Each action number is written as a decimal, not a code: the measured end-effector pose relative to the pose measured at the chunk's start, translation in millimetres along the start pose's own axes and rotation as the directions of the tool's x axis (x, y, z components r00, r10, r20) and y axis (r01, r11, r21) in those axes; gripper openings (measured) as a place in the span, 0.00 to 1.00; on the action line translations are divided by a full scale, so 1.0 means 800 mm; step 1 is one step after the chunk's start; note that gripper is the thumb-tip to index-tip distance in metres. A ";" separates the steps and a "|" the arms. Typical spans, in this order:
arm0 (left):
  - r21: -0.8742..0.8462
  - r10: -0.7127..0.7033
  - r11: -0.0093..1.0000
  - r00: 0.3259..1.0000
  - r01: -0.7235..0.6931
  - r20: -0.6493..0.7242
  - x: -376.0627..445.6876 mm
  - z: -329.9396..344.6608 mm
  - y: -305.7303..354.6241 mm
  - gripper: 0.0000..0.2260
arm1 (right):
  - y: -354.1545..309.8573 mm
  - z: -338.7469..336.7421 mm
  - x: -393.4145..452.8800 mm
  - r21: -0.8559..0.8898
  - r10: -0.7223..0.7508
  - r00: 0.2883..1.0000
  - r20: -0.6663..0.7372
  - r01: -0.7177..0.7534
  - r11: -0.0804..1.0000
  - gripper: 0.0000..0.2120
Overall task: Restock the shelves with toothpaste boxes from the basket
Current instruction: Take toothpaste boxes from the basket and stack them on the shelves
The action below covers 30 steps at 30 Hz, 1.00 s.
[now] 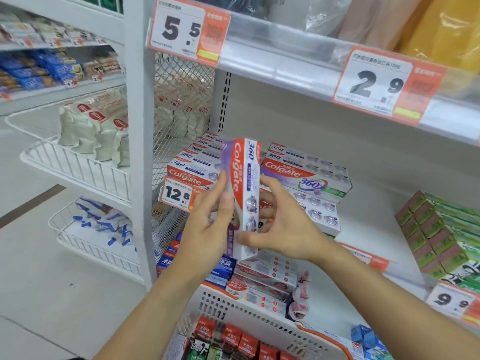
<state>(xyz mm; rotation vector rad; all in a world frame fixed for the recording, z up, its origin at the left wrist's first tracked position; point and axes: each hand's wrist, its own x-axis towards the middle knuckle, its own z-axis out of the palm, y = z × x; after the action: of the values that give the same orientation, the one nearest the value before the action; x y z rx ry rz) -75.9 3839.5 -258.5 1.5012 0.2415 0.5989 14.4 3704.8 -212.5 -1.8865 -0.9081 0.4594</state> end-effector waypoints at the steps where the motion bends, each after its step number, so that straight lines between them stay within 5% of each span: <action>1: 0.000 -0.002 1.000 1.000 0.002 0.003 0.001 -0.003 0.000 0.26 | -0.001 0.000 0.002 0.034 0.021 1.000 0.002 -0.021 0.999 0.42; 6: -0.088 -0.143 0.986 0.990 0.141 -0.017 0.009 -0.017 0.002 0.18 | -0.007 -0.019 0.012 0.290 0.135 0.986 0.099 -0.158 0.944 0.33; 13: -0.177 -0.067 0.982 0.997 0.059 -0.040 0.016 -0.014 0.011 0.14 | -0.043 -0.038 0.037 0.055 0.097 0.995 -0.010 -0.096 0.994 0.21; 16: 0.226 0.147 0.965 0.988 -0.132 -0.050 0.038 -0.023 0.004 0.15 | -0.068 -0.057 0.070 -0.031 0.034 0.994 -0.106 -0.038 0.999 0.20; 18: 0.577 0.274 0.784 0.962 -0.229 0.009 0.060 -0.033 -0.007 0.21 | -0.086 -0.073 0.102 -0.191 -0.082 0.983 -0.164 0.050 0.980 0.21; 20: 0.754 0.257 0.611 0.961 -0.240 0.097 0.079 -0.039 -0.020 0.26 | -0.101 -0.085 0.136 -0.379 -0.107 0.980 -0.167 0.036 0.925 0.22; 23: 0.865 0.148 0.444 0.972 -0.232 0.185 0.090 -0.042 -0.039 0.28 | -0.102 -0.094 0.188 -0.408 0.003 0.996 -0.085 -0.038 0.912 0.22; 30: 0.852 0.053 0.448 0.959 -0.272 0.279 0.088 -0.029 -0.052 0.27 | -0.061 -0.094 0.265 -0.517 0.054 0.998 -0.032 -0.063 0.853 0.26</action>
<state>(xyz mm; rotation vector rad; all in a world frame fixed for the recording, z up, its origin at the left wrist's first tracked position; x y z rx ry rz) -19.9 3897.3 -285.9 2.6523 0.2543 0.4561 181.7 3833.1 -120.2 -2.4105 -1.0385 0.2426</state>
